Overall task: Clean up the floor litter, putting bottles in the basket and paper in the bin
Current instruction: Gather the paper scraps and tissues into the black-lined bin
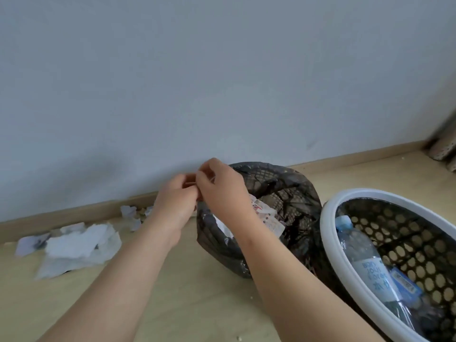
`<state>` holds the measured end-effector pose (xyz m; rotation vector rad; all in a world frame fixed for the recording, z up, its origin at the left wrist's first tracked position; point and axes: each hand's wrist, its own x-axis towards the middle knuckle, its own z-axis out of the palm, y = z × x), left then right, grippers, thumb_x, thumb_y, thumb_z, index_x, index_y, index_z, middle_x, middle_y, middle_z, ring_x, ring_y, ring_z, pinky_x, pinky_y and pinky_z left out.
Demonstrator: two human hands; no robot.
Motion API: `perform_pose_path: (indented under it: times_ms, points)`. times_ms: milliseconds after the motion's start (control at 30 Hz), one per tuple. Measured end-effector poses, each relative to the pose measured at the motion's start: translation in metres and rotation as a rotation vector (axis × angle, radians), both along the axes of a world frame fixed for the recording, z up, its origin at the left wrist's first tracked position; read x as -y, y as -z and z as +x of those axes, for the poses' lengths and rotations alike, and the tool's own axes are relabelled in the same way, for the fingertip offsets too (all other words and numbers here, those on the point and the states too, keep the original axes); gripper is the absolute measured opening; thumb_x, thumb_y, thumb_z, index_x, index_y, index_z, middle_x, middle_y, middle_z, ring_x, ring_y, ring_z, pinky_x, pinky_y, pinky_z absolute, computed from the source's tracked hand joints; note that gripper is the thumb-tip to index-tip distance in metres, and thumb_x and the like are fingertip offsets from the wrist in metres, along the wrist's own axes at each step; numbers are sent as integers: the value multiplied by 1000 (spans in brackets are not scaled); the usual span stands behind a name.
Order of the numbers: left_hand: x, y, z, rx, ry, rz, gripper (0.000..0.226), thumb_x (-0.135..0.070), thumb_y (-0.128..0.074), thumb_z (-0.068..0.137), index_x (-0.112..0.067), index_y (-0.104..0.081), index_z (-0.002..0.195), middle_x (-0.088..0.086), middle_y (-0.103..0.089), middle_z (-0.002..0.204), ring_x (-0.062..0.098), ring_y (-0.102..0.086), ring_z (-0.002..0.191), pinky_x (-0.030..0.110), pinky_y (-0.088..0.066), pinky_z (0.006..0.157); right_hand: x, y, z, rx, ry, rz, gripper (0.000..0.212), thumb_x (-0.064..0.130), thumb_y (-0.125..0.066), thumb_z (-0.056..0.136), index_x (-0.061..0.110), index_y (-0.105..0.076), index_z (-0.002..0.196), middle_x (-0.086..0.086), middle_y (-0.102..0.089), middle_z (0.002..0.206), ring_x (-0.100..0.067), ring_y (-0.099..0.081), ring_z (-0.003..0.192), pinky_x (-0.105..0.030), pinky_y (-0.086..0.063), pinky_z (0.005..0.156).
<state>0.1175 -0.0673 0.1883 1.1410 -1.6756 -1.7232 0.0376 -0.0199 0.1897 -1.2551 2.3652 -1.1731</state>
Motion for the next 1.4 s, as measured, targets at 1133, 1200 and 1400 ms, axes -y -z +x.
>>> perform_pose_path:
  times_ms: [1133,1200,1400]
  points:
    - [144,219,168,1135,163,-680,62,-27,-48,92,-28,-19,147,7,-1,157,34,-2,145,43,-20,113,72,228,95,105,-399,760,59,23,-46,92,20,-24,147,-1,-29,150,-21,-34,135,-33,-34,106]
    - [160,223,170,1162,184,-558,69,-30,-49,92,-25,-11,149,8,-11,156,33,-13,142,41,-28,109,82,228,97,94,-398,689,59,20,-46,92,21,-24,147,1,-27,151,-20,-34,135,-33,-35,106]
    - [179,233,180,1159,218,-494,50,-18,-46,89,-16,-36,138,3,-52,130,27,-45,116,34,-43,83,148,225,127,66,-578,522,54,18,-44,95,20,-28,146,4,-21,155,-18,-30,139,-35,-35,107]
